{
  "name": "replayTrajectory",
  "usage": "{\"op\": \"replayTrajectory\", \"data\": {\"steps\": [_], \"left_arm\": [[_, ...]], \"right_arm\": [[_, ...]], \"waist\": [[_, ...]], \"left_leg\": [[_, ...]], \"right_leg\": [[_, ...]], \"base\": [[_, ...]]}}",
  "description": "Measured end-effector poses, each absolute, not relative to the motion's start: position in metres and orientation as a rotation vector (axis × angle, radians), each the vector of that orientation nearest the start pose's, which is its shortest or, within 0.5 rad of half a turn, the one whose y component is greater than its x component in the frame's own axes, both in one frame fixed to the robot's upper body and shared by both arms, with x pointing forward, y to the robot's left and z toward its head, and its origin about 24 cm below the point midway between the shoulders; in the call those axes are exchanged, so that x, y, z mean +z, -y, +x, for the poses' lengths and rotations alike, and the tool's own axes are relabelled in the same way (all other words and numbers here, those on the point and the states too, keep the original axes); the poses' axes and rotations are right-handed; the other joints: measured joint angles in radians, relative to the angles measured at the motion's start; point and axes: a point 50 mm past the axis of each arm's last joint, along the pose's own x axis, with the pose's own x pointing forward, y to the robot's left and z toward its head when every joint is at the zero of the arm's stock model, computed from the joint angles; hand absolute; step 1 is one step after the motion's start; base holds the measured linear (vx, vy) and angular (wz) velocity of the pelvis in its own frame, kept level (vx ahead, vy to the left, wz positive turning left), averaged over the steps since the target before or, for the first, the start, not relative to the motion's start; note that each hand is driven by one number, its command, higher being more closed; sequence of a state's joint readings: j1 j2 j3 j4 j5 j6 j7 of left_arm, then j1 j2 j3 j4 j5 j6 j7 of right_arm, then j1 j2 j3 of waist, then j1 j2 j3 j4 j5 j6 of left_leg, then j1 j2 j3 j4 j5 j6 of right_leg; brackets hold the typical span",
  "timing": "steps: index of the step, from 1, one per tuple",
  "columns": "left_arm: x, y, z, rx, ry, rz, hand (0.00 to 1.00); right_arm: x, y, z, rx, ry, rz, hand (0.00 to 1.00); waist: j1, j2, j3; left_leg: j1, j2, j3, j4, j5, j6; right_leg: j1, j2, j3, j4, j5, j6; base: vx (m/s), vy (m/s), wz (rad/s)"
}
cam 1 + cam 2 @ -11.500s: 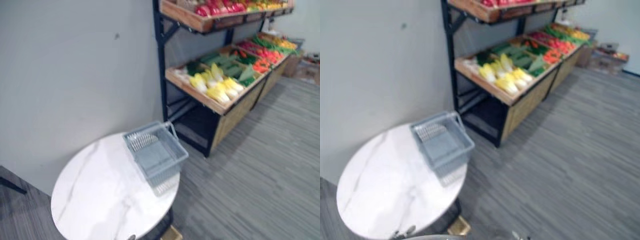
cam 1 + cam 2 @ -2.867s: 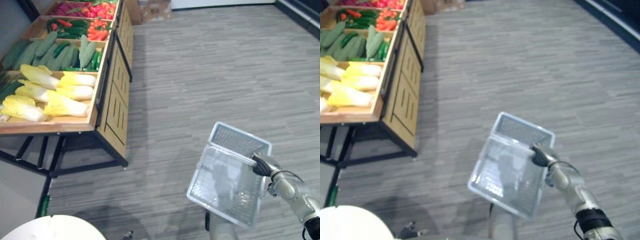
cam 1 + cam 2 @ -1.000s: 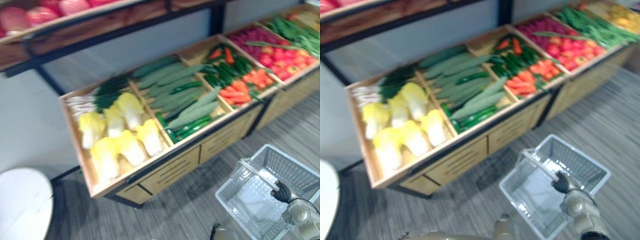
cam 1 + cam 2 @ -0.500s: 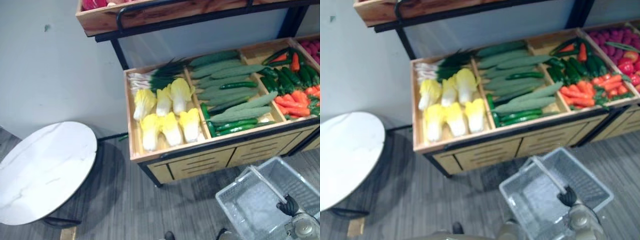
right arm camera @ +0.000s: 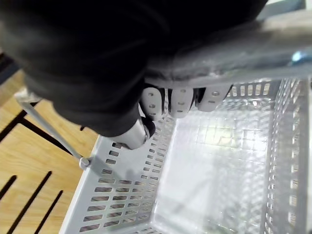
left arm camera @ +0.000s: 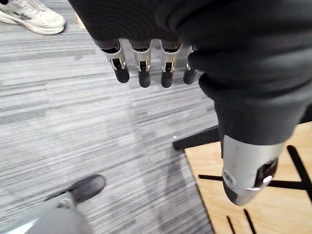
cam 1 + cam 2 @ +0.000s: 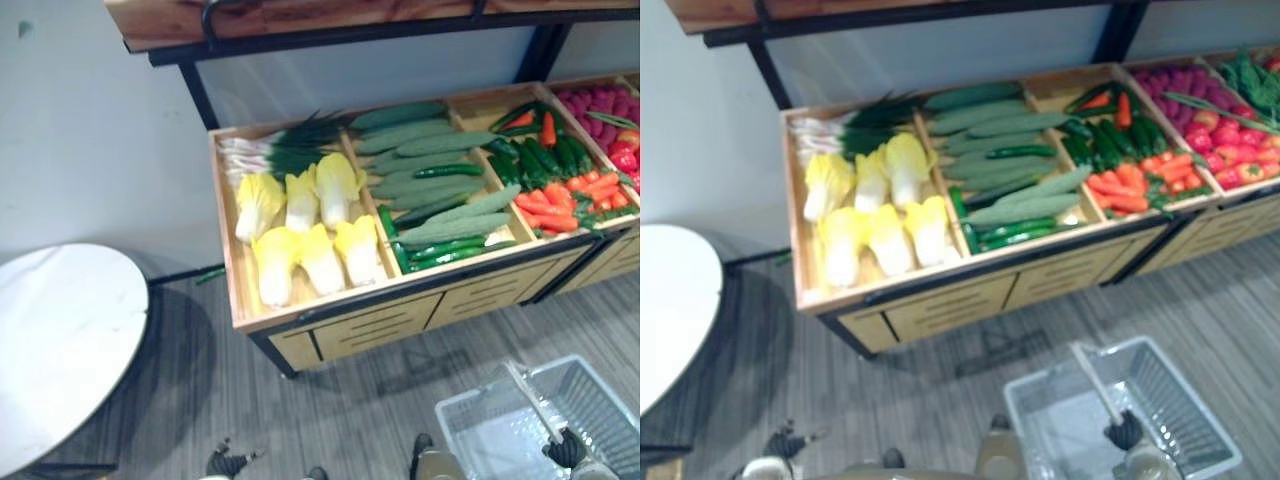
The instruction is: Pick vegetable in the basket
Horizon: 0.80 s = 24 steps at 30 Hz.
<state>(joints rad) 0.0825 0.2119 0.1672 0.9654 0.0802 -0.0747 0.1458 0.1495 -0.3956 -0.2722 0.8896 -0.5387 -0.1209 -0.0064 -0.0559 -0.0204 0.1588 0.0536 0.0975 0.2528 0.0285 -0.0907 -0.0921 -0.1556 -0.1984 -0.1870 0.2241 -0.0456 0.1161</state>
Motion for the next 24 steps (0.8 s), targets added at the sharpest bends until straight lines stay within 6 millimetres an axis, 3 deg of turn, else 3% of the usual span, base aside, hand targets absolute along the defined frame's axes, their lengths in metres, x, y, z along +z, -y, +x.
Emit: {"op": "replayTrajectory", "data": {"steps": [3, 6, 7, 10, 16, 20, 24], "left_arm": [[-0.114, -0.264, 0.142, 0.399, -0.781, 0.259, 0.0], [-0.076, -0.269, 0.174, 0.489, -0.539, 0.231, 0.0], [-0.055, -0.269, 0.188, 0.526, -0.415, 0.224, 0.0], [-0.021, -0.265, 0.206, 0.578, -0.22, 0.228, 0.0], [0.032, -0.269, 0.219, 0.733, 0.051, 0.222, 0.0], [0.049, -0.28, 0.215, 0.863, 0.146, 0.228, 0.0], [0.052, -0.284, 0.213, 0.918, 0.161, 0.223, 0.0]], "right_arm": [[-0.103, 0.332, 0.099, -0.163, -0.97, -0.734, 1.0], [-0.101, 0.336, 0.094, -0.212, -0.97, -0.707, 1.0], [-0.102, 0.338, 0.088, -0.22, -0.981, -0.703, 1.0], [-0.104, 0.335, 0.083, -0.239, -0.978, -0.689, 1.0], [-0.105, 0.33, 0.084, -0.233, -0.952, -0.685, 1.0], [-0.106, 0.327, 0.087, -0.21, -0.935, -0.694, 1.0], [-0.107, 0.323, 0.089, -0.189, -0.927, -0.708, 1.0]], "waist": [[0.002, 0.024, -0.013], [0.003, 0.046, -0.024], [0.003, 0.052, -0.026], [0.0, 0.054, -0.029], [0.002, 0.057, -0.032], [0.002, 0.058, -0.035], [-0.001, 0.058, -0.036]], "left_leg": [[-0.019, 0.035, -0.022, -0.021, 0.022, -0.011], [-0.037, 0.054, -0.052, -0.027, 0.03, -0.019], [-0.035, 0.057, -0.06, -0.026, 0.03, -0.019], [-0.032, 0.053, -0.073, -0.025, 0.031, -0.019], [-0.031, 0.032, -0.07, -0.016, 0.032, -0.017], [-0.03, 0.025, -0.064, -0.003, 0.032, -0.017], [-0.031, 0.03, -0.047, -0.004, 0.031, -0.016]], "right_leg": [[0.004, 0.039, -0.035, -0.038, 0.0, -0.011], [0.015, 0.065, -0.064, -0.07, 0.004, -0.018], [0.032, 0.07, -0.075, -0.088, 0.005, -0.02], [0.053, 0.072, -0.084, -0.11, 0.005, -0.02], [0.085, 0.063, -0.076, -0.181, 0.048, -0.022], [0.098, 0.06, -0.064, -0.21, 0.071, -0.02], [0.096, 0.071, -0.044, -0.239, 0.103, -0.024]], "base": [[0.14, -0.139, 0.17], [0.15, -0.089, 0.15], [0.13, -0.044, 0.17], [0.09, -0.011, 0.11], [0.03, 0.031, -0.03], [-0.05, 0.019, -0.07], [-0.1, -0.009, -0.15]]}}
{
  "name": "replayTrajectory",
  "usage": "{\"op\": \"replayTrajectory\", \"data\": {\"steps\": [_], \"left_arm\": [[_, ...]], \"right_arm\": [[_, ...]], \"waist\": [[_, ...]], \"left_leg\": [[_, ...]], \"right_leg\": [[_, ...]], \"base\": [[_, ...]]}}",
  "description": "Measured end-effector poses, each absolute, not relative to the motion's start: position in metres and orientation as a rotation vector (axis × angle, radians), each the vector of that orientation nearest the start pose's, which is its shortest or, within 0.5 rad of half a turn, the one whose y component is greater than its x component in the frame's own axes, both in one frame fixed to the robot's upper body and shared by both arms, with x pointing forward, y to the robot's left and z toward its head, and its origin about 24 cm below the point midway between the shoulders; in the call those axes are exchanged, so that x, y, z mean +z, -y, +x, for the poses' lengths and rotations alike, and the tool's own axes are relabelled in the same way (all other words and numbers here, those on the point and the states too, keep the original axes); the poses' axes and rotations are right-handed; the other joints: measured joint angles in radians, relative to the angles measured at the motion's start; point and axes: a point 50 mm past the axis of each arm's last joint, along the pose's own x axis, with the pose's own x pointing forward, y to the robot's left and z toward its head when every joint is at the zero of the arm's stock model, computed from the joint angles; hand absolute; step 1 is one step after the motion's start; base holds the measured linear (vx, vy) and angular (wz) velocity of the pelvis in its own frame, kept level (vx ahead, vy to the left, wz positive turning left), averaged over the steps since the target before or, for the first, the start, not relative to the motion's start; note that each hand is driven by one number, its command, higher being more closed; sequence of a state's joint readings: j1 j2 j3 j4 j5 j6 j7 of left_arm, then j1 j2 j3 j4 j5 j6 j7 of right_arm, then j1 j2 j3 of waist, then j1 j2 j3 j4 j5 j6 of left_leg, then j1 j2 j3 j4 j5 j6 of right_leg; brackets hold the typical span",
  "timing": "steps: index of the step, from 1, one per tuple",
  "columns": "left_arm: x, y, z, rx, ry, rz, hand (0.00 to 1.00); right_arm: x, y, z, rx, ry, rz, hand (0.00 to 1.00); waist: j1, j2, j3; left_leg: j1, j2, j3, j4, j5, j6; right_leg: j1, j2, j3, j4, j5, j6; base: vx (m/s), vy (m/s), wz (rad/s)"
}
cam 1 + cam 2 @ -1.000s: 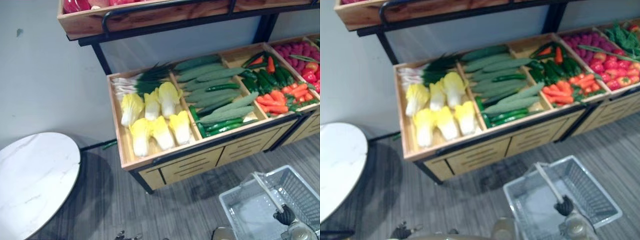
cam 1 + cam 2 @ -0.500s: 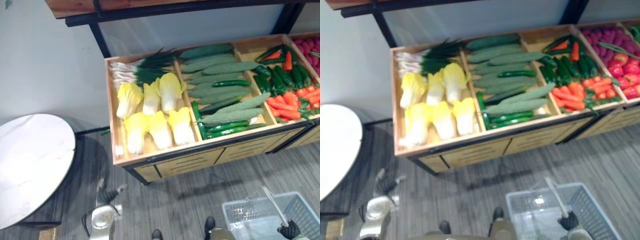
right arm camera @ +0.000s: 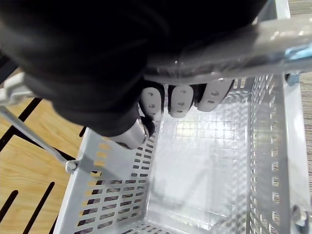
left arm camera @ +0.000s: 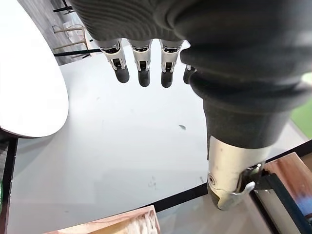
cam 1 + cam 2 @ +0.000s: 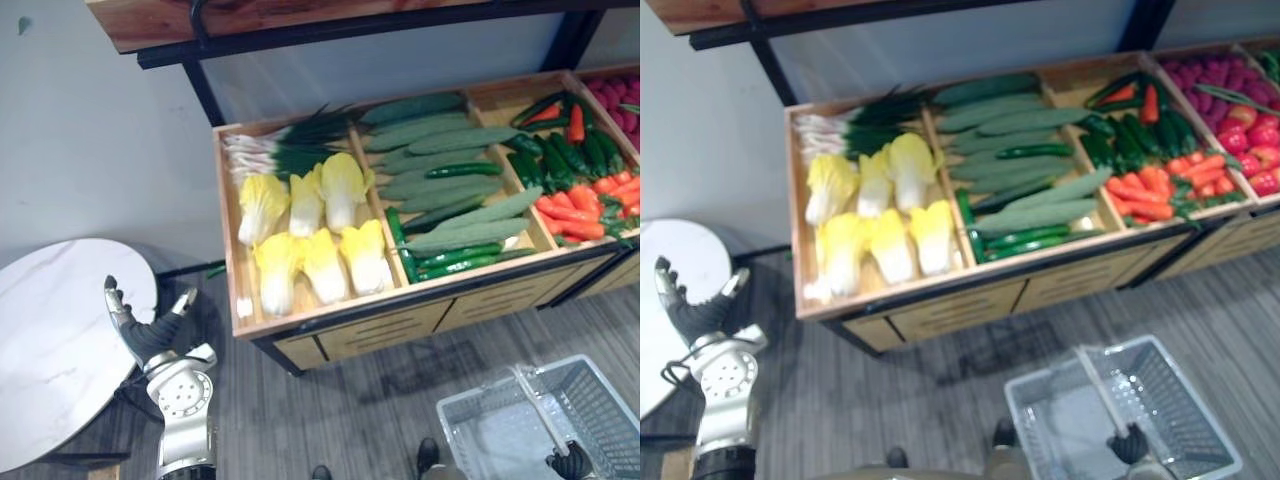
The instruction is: Pick vegetable in the basket
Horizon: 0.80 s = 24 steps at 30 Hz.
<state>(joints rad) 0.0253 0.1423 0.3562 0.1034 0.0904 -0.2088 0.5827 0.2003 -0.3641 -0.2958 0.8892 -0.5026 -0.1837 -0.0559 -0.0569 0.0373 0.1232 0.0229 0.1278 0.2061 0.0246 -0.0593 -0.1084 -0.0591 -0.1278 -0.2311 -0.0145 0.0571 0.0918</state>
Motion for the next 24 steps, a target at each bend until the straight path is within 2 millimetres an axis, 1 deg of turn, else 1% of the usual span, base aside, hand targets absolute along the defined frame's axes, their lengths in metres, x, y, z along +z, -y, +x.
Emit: {"op": "replayTrajectory", "data": {"steps": [3, 6, 7, 9, 13, 16, 18, 24], "left_arm": [[0.055, -0.284, 0.218, 0.919, 0.173, 0.217, 0.0], [0.045, -0.285, 0.22, 0.924, 0.123, 0.221, 0.0], [0.04, -0.285, 0.22, 0.927, 0.09, 0.23, 0.0], [0.035, -0.284, 0.222, 0.924, 0.061, 0.246, 0.0], [0.033, -0.281, 0.229, 0.919, 0.045, 0.281, 0.0], [0.032, -0.275, 0.234, 0.892, 0.032, 0.305, 0.0], [0.031, -0.275, 0.236, 0.889, 0.02, 0.322, 0.0], [0.025, -0.283, 0.238, 0.895, -0.031, 0.379, 0.0]], "right_arm": [[-0.108, 0.322, 0.089, -0.179, -0.926, -0.712, 1.0], [-0.107, 0.317, 0.094, -0.146, -0.909, -0.732, 1.0], [-0.107, 0.315, 0.097, -0.126, -0.899, -0.747, 1.0], [-0.107, 0.314, 0.096, -0.116, -0.895, -0.756, 1.0], [-0.106, 0.312, 0.094, -0.104, -0.886, -0.779, 1.0], [-0.107, 0.31, 0.095, -0.093, -0.883, -0.784, 1.0], [-0.107, 0.31, 0.095, -0.093, -0.882, -0.785, 1.0], [-0.107, 0.308, 0.099, -0.073, -0.87, -0.799, 1.0]], "waist": [[-0.001, 0.001, -0.001], [-0.009, -0.002, -0.002], [-0.022, -0.002, -0.002], [-0.025, -0.003, -0.003], [-0.026, -0.004, -0.004], [-0.028, -0.008, -0.008], [-0.028, -0.008, -0.008], [-0.029, -0.012, -0.009]], "left_leg": [[-0.004, 0.007, 0.005, -0.006, -0.01, 0.011], [-0.005, 0.006, 0.029, -0.005, -0.011, 0.011], [-0.008, 0.006, 0.033, -0.006, -0.014, 0.007], [-0.02, 0.007, 0.042, -0.005, -0.018, 0.01], [-0.021, 0.009, 0.058, -0.011, -0.017, 0.008], [-0.014, 0.009, 0.061, -0.021, -0.013, -0.001], [-0.011, 0.009, 0.063, -0.022, -0.008, 0.005], [0.002, 0.004, 0.067, -0.023, -0.008, 0.004]], "right_leg": [[-0.005, 0.012, 0.013, -0.025, 0.023, -0.003], [-0.005, 0.014, 0.029, -0.054, 0.046, -0.007], [-0.008, 0.015, 0.04, -0.063, 0.054, -0.007], [-0.013, 0.017, 0.05, -0.077, 0.063, -0.002], [-0.025, 0.022, 0.073, -0.085, 0.067, -0.001], [-0.029, 0.027, 0.077, -0.088, 0.075, -0.006], [-0.029, 0.029, 0.08, -0.088, 0.078, -0.003], [-0.026, 0.028, 0.095, -0.088, 0.08, -0.004]], "base": [[-0.13, -0.021, -0.13], [-0.14, -0.023, -0.22], [-0.12, -0.029, -0.16], [-0.12, -0.033, -0.17], [-0.02, -0.023, -0.16], [0.06, -0.012, -0.02], [0.1, -0.003, -0.04], [0.06, 0.004, -0.08]]}}
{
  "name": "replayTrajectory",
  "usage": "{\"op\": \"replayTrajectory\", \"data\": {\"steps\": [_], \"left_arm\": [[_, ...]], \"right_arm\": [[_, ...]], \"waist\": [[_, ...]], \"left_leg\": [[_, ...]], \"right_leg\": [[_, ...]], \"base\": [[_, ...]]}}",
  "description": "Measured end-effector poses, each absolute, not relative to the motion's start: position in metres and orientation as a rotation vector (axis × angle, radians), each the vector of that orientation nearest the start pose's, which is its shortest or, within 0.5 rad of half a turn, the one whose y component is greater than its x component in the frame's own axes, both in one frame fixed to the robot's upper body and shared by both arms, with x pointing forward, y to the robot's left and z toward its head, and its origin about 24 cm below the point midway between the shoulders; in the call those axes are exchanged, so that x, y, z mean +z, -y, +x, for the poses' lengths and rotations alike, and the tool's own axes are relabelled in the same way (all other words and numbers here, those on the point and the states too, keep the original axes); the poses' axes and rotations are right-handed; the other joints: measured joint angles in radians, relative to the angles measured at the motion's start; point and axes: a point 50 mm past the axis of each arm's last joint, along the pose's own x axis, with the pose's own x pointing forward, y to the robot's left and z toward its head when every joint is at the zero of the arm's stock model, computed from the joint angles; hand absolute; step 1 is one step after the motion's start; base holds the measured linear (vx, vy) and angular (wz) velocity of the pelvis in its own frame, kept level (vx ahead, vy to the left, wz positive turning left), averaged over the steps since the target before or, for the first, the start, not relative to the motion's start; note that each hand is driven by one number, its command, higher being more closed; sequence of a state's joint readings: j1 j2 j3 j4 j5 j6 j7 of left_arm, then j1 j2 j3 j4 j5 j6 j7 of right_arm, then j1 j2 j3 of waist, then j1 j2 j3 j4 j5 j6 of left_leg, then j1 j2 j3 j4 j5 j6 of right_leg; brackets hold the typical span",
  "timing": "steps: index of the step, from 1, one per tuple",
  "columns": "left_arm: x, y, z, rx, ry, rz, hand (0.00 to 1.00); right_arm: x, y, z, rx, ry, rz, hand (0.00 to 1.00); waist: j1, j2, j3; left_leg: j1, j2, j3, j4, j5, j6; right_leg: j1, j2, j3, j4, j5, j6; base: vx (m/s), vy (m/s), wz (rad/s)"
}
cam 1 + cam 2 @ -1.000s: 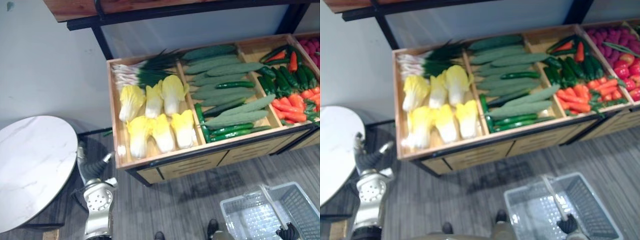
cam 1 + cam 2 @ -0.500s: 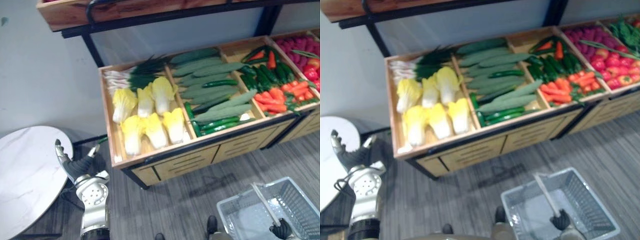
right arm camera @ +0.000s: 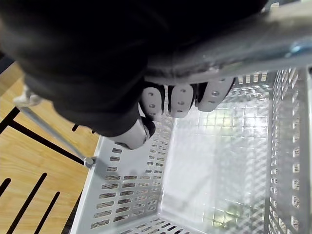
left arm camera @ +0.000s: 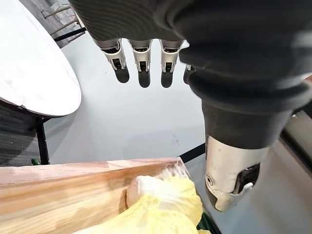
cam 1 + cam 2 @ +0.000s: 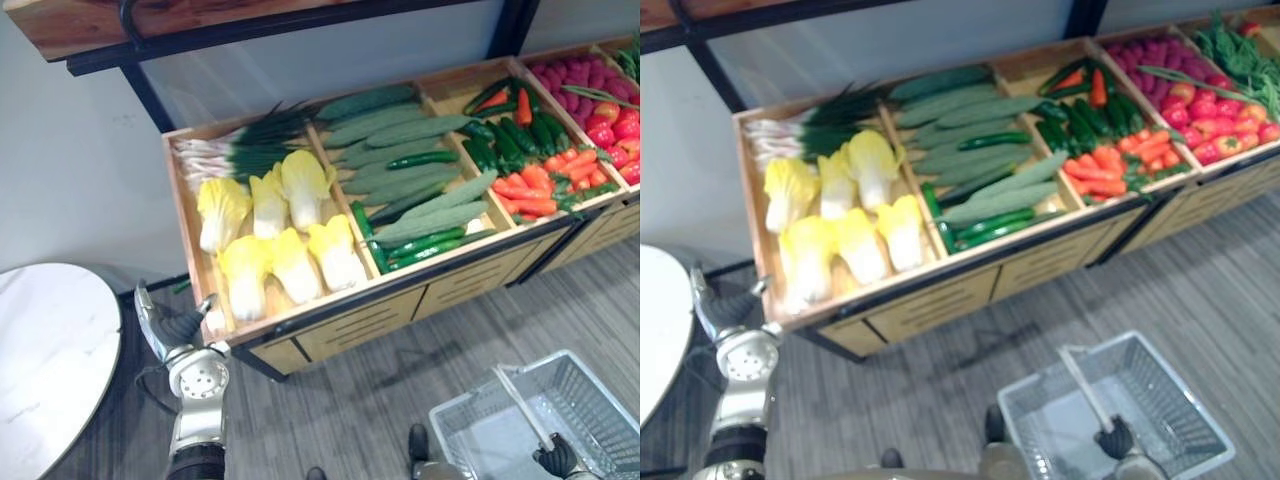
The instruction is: Pick vegetable in the basket
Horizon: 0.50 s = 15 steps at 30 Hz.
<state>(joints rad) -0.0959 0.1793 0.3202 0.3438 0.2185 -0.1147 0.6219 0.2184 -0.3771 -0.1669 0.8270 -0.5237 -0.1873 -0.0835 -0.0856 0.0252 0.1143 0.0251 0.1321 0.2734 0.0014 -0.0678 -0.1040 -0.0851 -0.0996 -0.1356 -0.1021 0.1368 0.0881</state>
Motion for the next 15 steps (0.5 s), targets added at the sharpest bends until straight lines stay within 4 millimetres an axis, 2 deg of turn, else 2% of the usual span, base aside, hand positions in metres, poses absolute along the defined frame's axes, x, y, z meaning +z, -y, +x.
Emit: {"op": "replayTrajectory", "data": {"steps": [6, 10, 15], "left_arm": [[0.015, -0.283, 0.236, 0.879, -0.089, 0.482, 0.0], [-0.002, -0.289, 0.233, 0.864, -0.196, 0.548, 0.0], [-0.002, -0.286, 0.238, 0.853, -0.205, 0.568, 0.0]], "right_arm": [[-0.106, 0.303, 0.104, -0.04, -0.837, -0.831, 1.0], [-0.104, 0.301, 0.111, -0.04, -0.81, -0.837, 1.0], [-0.104, 0.302, 0.111, -0.054, -0.804, -0.844, 1.0]], "waist": [[-0.017, -0.004, 0.0], [-0.02, -0.012, 0.005], [-0.022, -0.016, 0.008]], "left_leg": [[-0.003, 0.001, -0.001, 0.003, -0.007, 0.0], [-0.018, 0.004, 0.022, 0.009, -0.01, -0.002], [-0.028, 0.005, 0.027, 0.011, -0.01, -0.003]], "right_leg": [[-0.004, 0.001, 0.003, 0.004, -0.001, -0.001], [-0.045, 0.004, 0.031, 0.029, -0.004, -0.005], [-0.061, 0.004, 0.037, 0.034, -0.006, -0.007]], "base": [[-0.04, -0.016, -0.01], [-0.09, -0.036, -0.19], [-0.03, -0.028, -0.04]]}}
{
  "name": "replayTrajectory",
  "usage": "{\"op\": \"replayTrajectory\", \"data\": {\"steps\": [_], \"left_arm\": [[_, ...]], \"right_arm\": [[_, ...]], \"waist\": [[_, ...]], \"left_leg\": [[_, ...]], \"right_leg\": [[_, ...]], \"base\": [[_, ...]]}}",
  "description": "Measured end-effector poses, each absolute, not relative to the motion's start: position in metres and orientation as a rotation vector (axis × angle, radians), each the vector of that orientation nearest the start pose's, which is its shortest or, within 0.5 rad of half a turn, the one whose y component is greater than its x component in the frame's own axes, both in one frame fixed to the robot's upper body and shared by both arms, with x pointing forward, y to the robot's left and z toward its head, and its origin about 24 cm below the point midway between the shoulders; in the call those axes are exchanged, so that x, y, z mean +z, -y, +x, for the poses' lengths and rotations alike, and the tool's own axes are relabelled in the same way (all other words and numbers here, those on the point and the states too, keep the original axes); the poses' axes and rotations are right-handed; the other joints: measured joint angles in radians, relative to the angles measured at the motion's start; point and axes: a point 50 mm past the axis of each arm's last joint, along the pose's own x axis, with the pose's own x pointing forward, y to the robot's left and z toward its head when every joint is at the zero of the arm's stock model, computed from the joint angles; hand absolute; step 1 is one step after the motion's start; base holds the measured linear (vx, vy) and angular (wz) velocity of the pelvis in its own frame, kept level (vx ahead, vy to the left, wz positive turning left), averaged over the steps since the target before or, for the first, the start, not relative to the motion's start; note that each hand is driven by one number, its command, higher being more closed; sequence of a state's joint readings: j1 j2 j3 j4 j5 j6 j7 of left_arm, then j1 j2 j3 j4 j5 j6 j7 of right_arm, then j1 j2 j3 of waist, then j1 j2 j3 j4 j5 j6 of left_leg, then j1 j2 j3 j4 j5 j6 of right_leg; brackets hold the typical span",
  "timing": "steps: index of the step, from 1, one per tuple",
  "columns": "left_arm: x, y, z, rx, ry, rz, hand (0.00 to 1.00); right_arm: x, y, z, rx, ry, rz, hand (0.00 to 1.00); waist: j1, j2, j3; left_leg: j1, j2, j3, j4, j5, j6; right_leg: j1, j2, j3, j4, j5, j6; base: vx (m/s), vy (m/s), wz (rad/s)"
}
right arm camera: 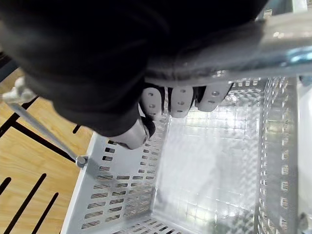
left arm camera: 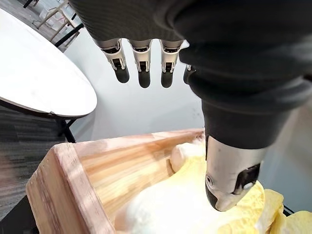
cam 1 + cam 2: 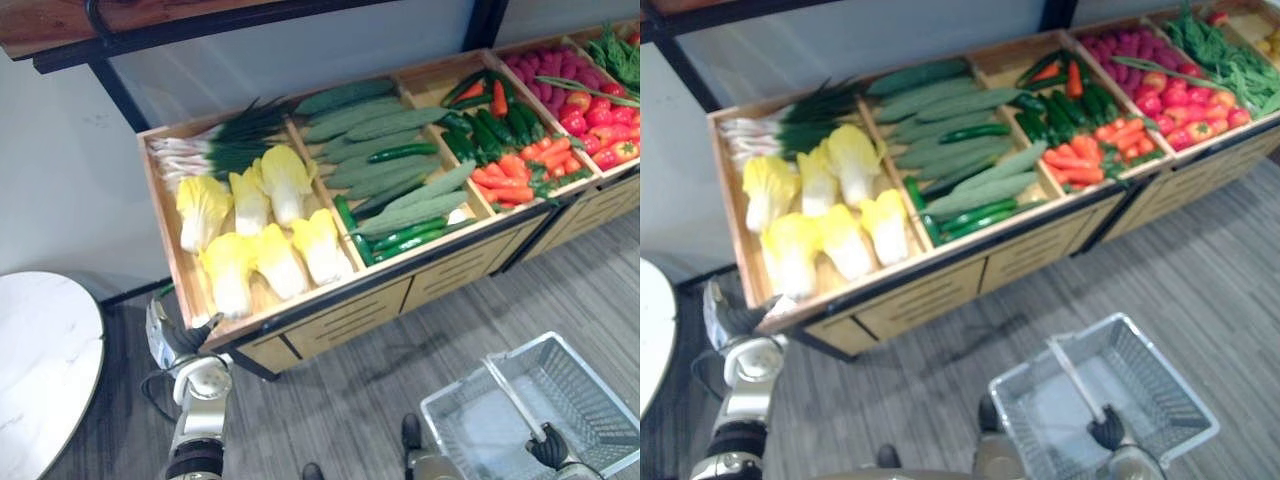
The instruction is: Pick vegetable in the basket
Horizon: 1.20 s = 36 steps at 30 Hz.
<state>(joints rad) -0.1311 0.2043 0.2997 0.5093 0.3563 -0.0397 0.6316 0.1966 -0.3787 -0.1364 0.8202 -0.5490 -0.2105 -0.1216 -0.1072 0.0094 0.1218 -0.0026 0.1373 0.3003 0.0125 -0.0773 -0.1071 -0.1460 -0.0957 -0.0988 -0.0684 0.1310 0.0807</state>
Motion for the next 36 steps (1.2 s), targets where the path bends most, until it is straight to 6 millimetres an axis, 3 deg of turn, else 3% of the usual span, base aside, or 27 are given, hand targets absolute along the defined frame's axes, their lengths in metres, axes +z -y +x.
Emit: {"op": "replayTrajectory", "data": {"steps": [6, 13, 23, 36], "left_arm": [[-0.003, -0.285, 0.242, 0.829, -0.204, 0.658, 0.0], [0.008, -0.285, 0.257, 0.823, -0.172, 0.67, 0.0], [0.001, -0.284, 0.257, 0.817, -0.216, 0.68, 0.0], [0.011, -0.279, 0.273, 0.816, -0.188, 0.66, 0.0]], "right_arm": [[-0.103, 0.299, 0.116, -0.033, -0.789, -0.857, 1.0], [-0.102, 0.296, 0.125, -0.023, -0.766, -0.86, 1.0], [-0.098, 0.294, 0.136, -0.01, -0.726, -0.881, 1.0], [-0.096, 0.29, 0.147, -0.008, -0.689, -0.888, 1.0]], "waist": [[-0.001, 0.0, 0.0], [-0.005, 0.001, 0.017], [-0.018, 0.007, 0.043], [-0.019, 0.011, 0.072]], "left_leg": [[0.005, 0.0, 0.015, -0.009, 0.001, 0.001], [0.006, -0.004, 0.018, -0.01, 0.001, 0.001], [0.0, 0.006, 0.048, -0.008, -0.002, -0.002], [-0.03, 0.013, 0.071, -0.009, -0.001, -0.003]], "right_leg": [[-0.007, 0.0, 0.011, 0.001, 0.003, 0.004], [-0.008, 0.002, 0.015, 0.002, 0.003, 0.004], [-0.04, 0.006, 0.048, 0.02, 0.002, 0.002], [-0.089, 0.015, 0.058, 0.038, 0.0, 0.0]], "base": [[0.03, -0.004, -0.06], [0.01, -0.002, 0.0], [-0.02, -0.018, -0.08], [0.01, -0.019, -0.05]]}}
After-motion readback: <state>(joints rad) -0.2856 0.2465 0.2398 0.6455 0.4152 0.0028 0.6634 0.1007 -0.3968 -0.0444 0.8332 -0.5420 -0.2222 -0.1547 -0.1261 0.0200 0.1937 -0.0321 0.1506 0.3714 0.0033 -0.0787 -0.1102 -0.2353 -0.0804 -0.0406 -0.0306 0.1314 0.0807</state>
